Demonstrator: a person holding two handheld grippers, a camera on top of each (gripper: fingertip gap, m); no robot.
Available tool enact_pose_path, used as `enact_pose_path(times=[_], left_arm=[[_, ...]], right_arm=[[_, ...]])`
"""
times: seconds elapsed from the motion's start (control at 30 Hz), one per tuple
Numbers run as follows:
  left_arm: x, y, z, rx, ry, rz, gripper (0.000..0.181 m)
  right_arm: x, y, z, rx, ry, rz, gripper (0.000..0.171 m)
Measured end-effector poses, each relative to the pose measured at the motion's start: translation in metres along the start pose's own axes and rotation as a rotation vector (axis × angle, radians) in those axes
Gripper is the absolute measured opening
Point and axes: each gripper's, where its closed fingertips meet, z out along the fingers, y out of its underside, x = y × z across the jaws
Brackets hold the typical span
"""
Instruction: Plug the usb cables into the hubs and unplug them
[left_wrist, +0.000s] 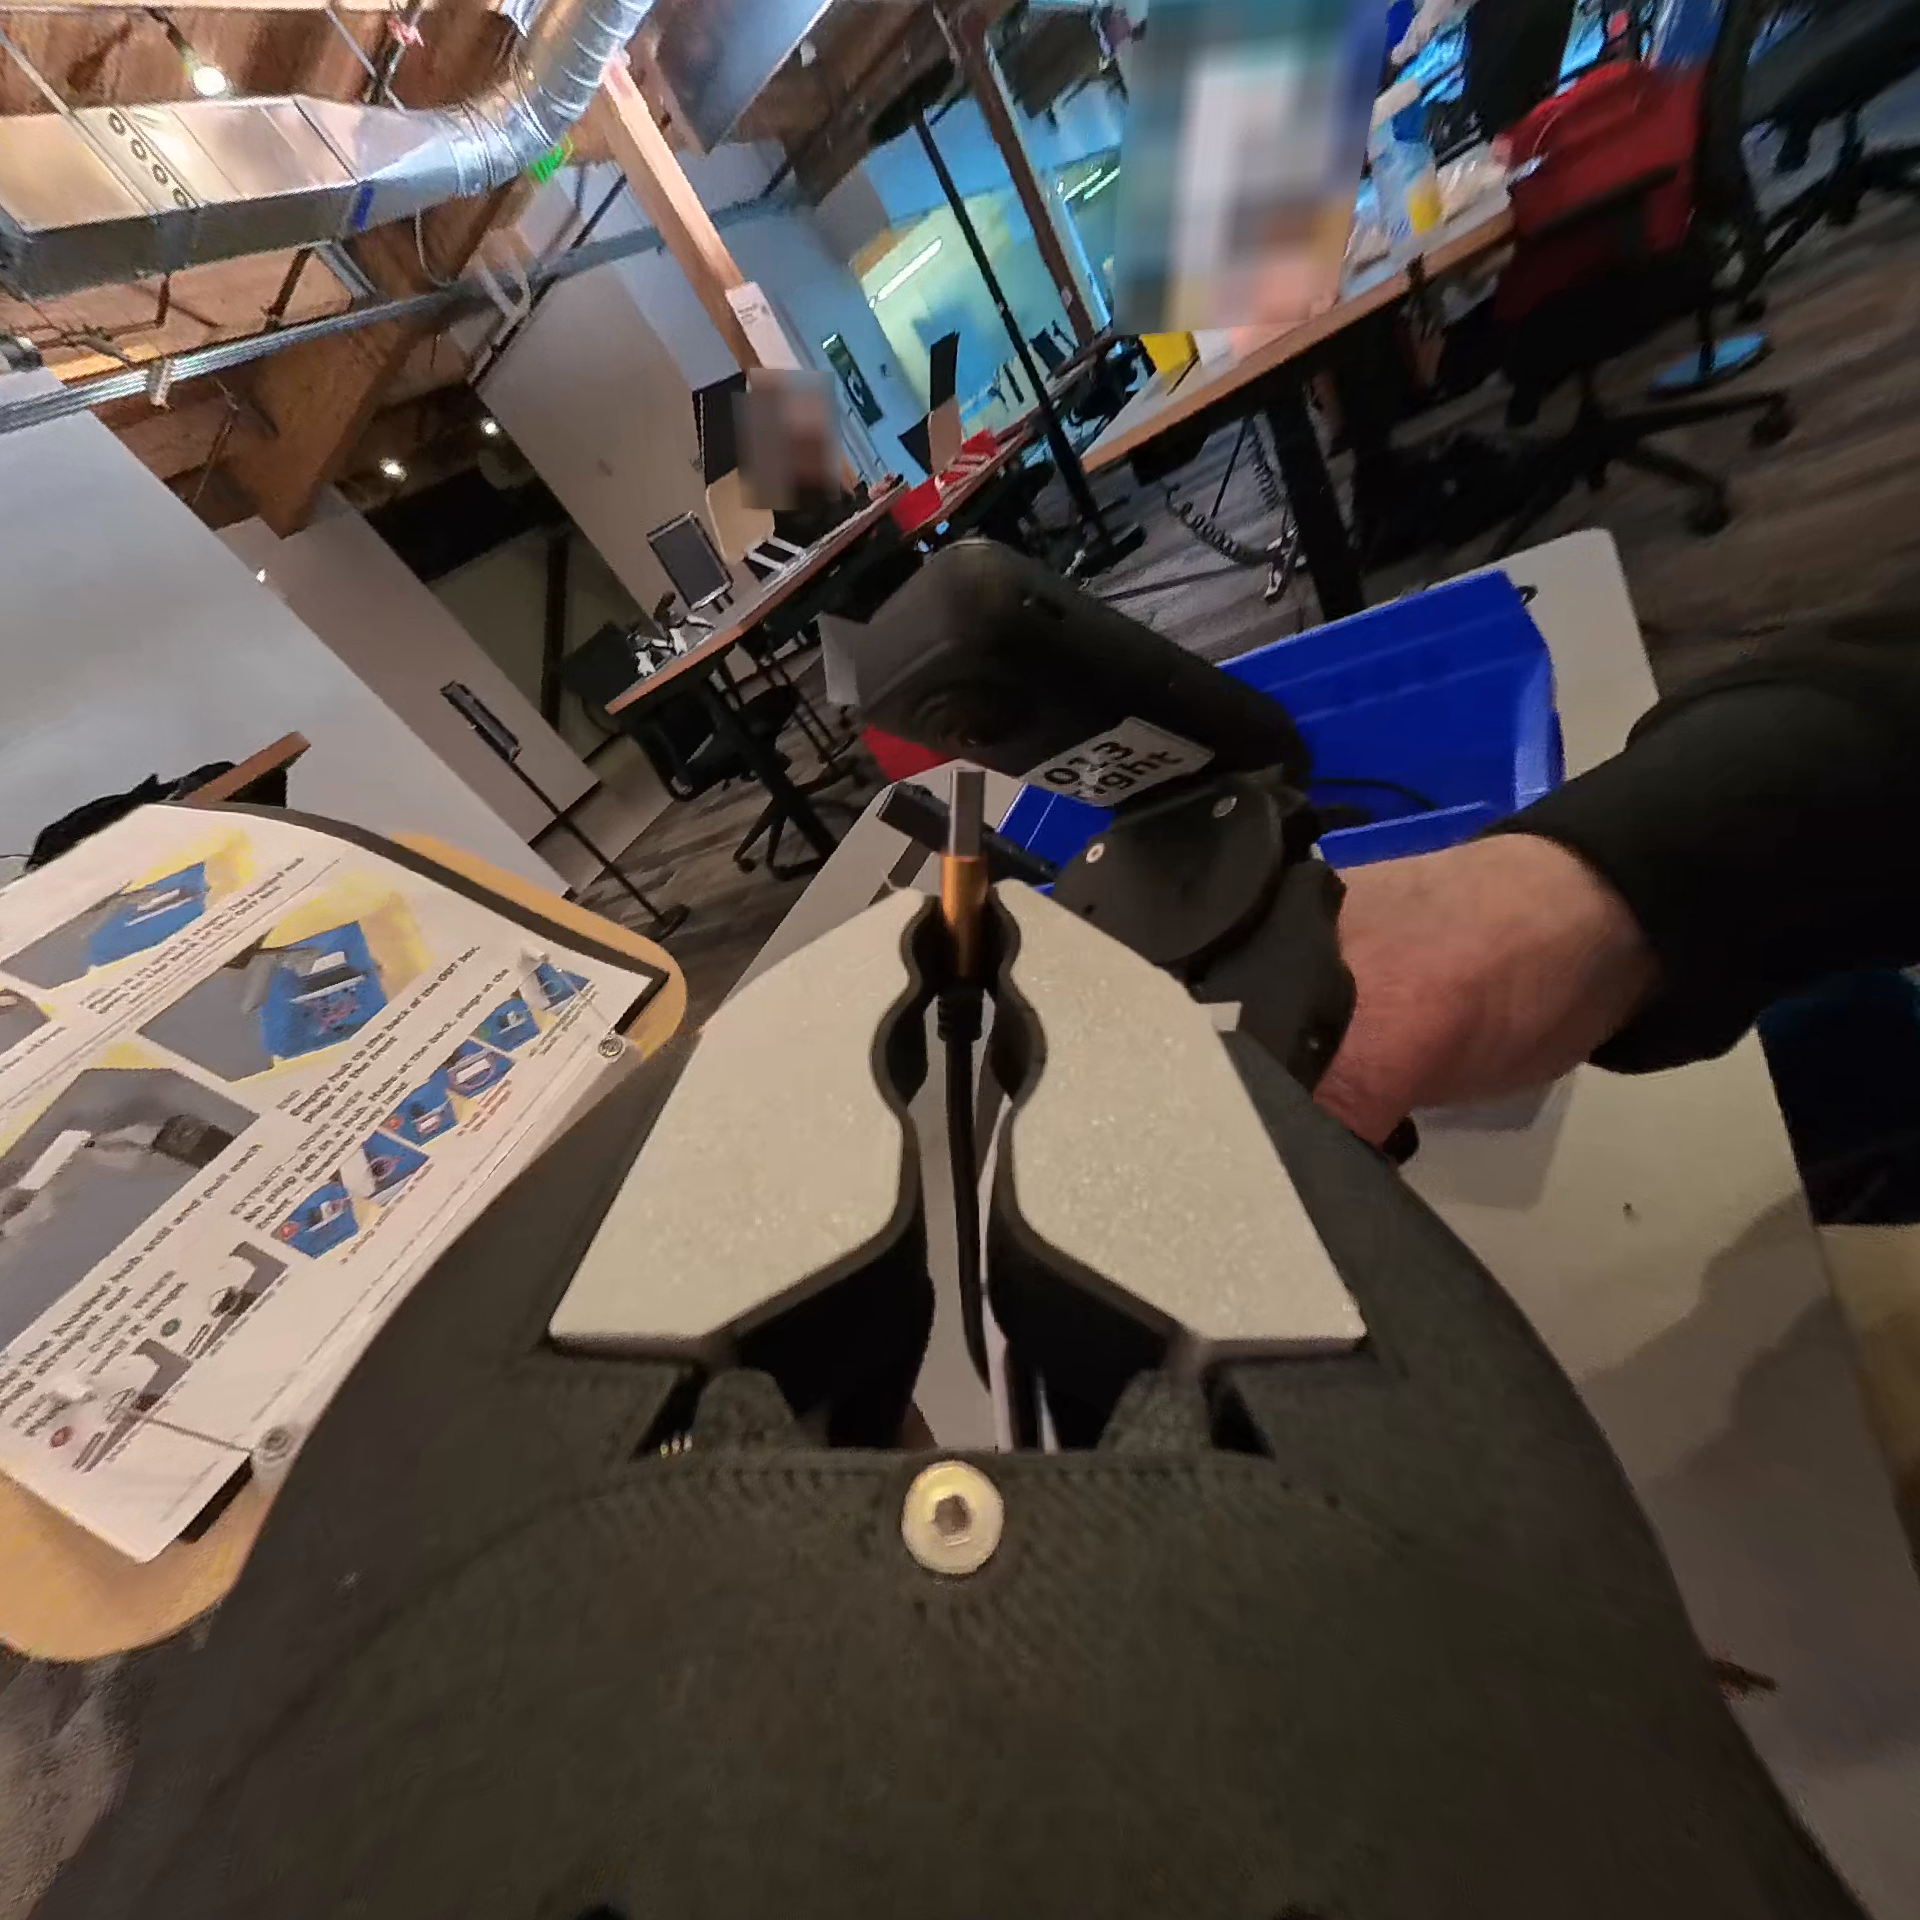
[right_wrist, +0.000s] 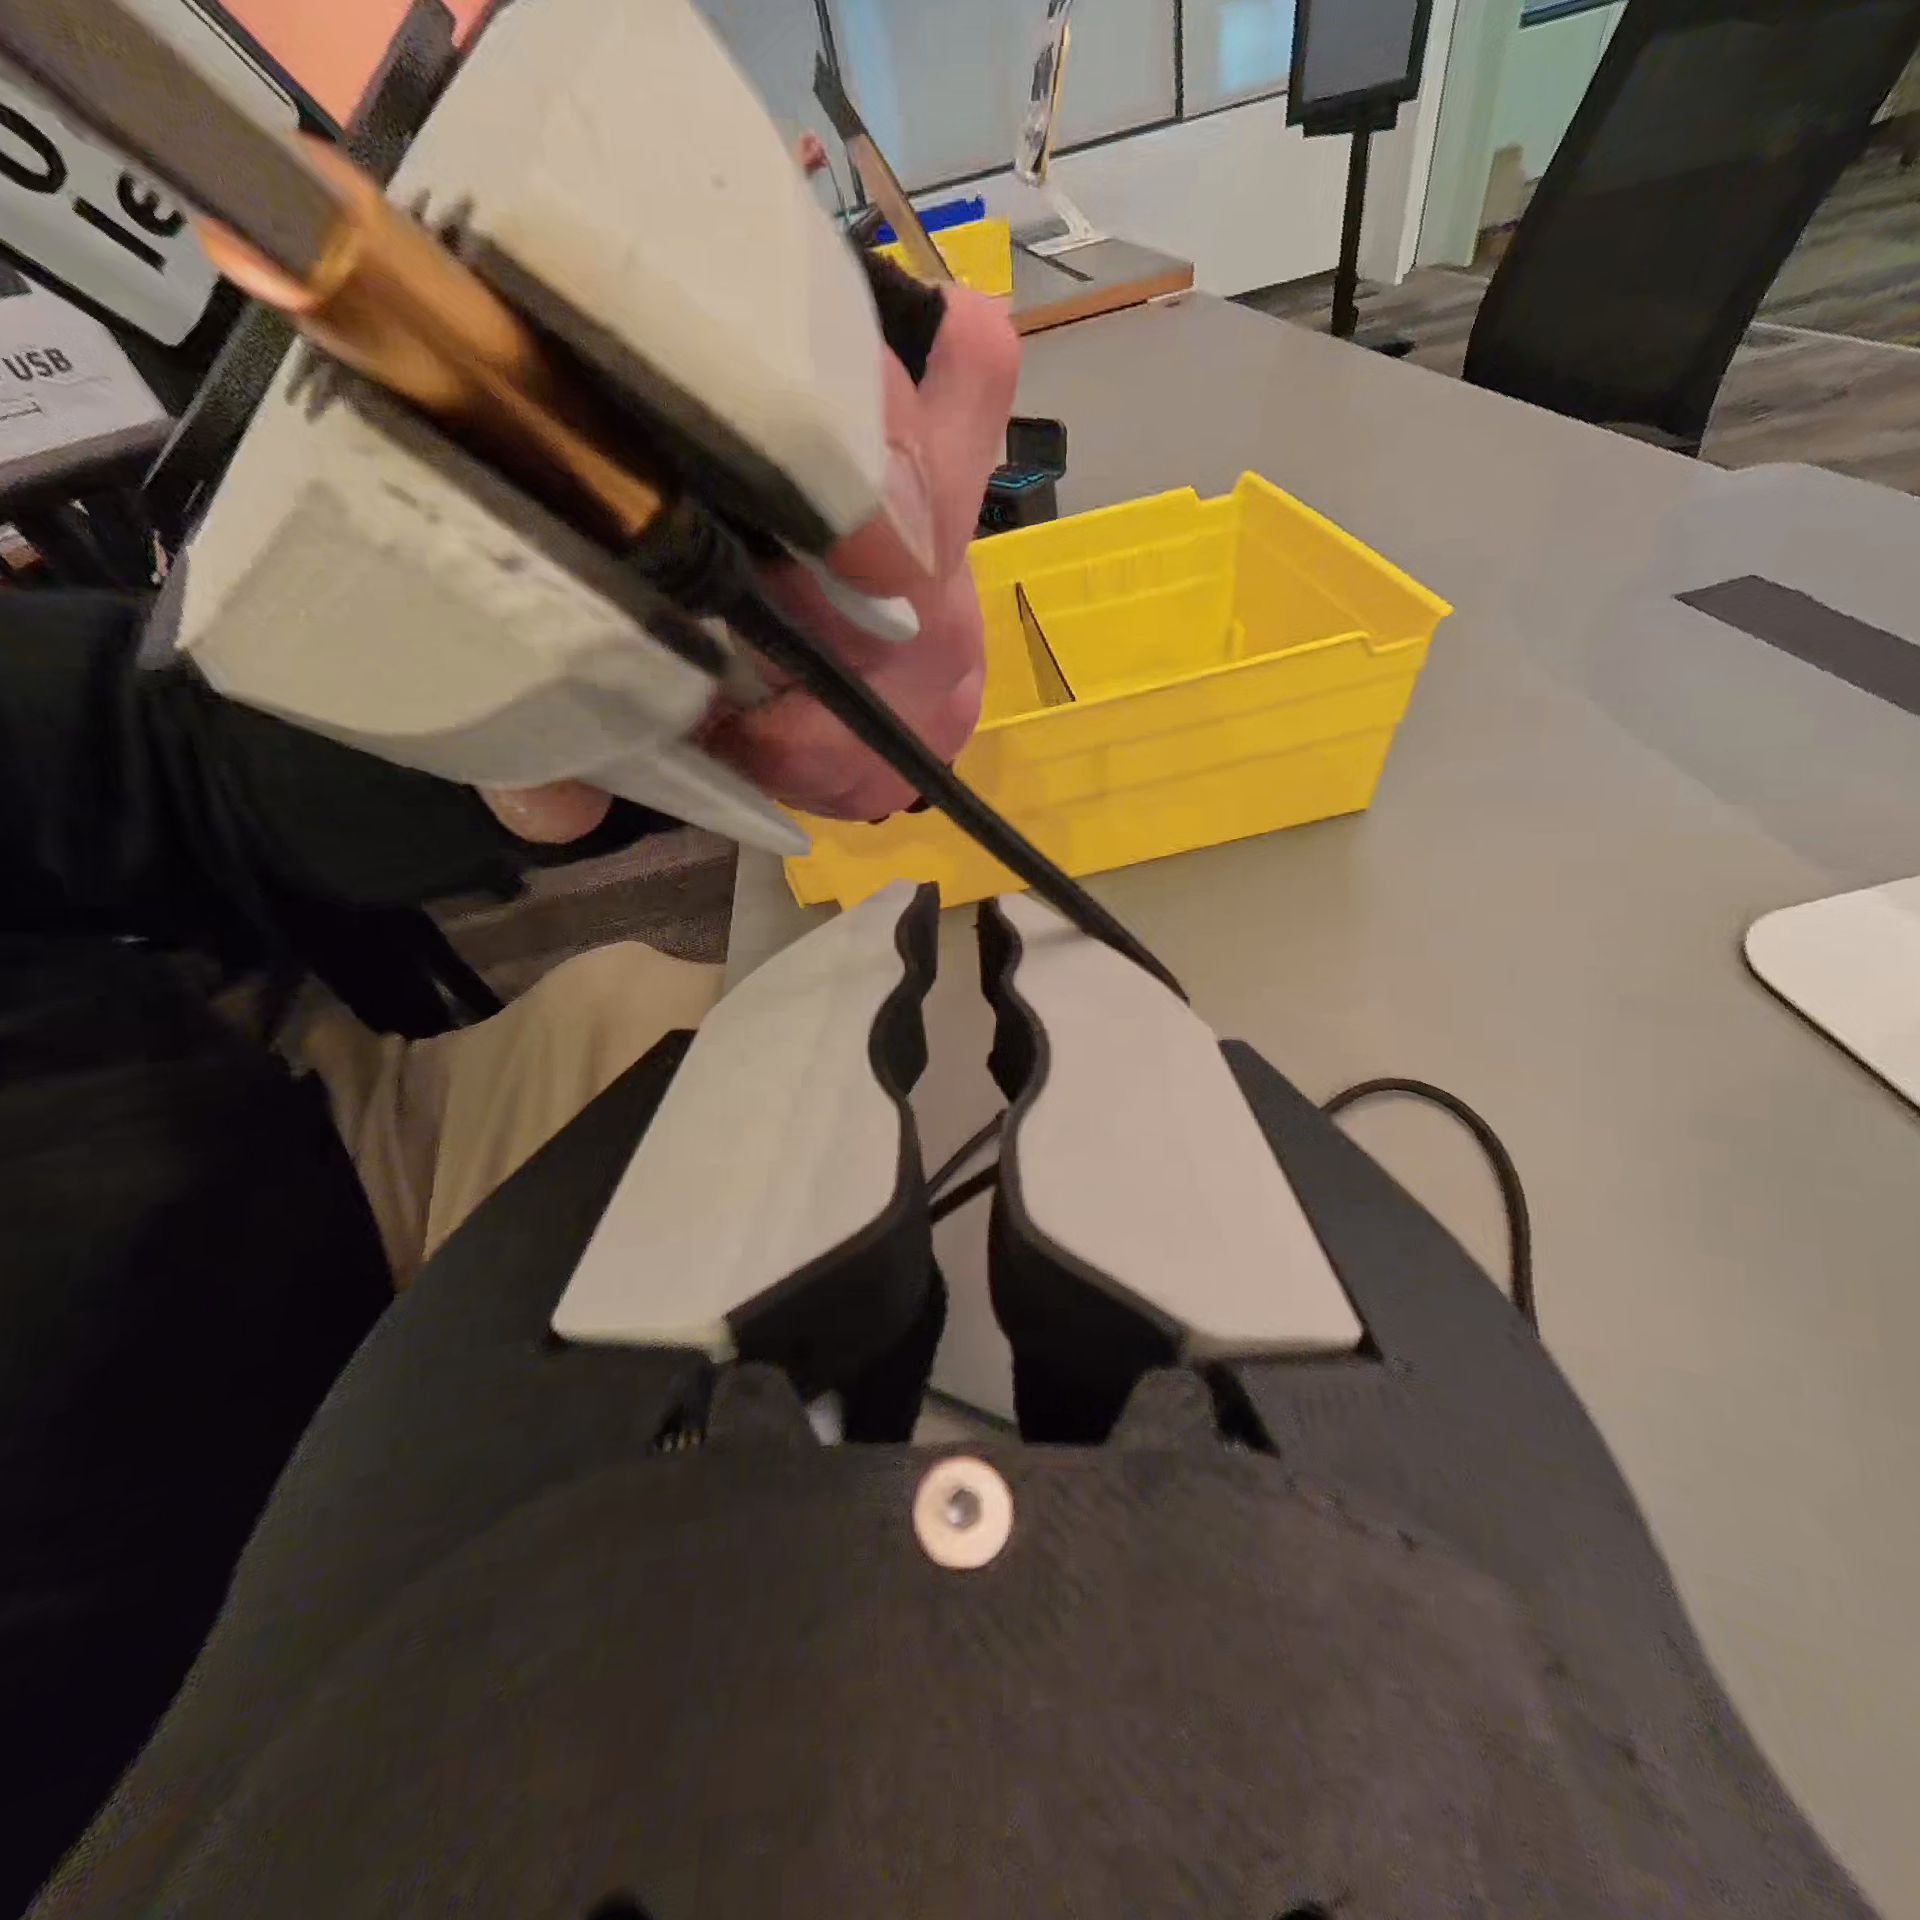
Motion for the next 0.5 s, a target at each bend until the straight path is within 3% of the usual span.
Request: enact_pose_path(times=[0.13, 0.3, 0.37, 0.4, 0.47, 0.5], left_arm=[[-0.004, -0.008, -0.005, 0.041, 0.005, -0.037, 0.007], [-0.009, -0.016, -0.007, 0.088, 0.013, -0.114, 0.007], [-0.005, -0.019, -0.005, 0.109, 0.037, -0.148, 0.007], [-0.002, -0.021, -0.004, 0.116, 0.053, -0.161, 0.007], [0.004, -0.022, -0.002, 0.117, 0.068, -0.159, 0.007], [0.007, -0.023, -0.002, 0.118, 0.075, -0.150, 0.007]], right_arm=[[0.008, -0.001, -0.016, -0.021, 0.064, -0.035, 0.013], [0.016, -0.018, -0.042, 0.011, 0.204, -0.155, 0.047], [0.016, -0.015, -0.036, -0.024, 0.215, -0.170, 0.057], [0.014, -0.014, -0.030, -0.030, 0.208, -0.178, 0.053], [0.006, -0.013, -0.020, -0.013, 0.166, -0.191, 0.017], [0.005, -0.012, -0.018, -0.015, 0.157, -0.182, 0.008]])
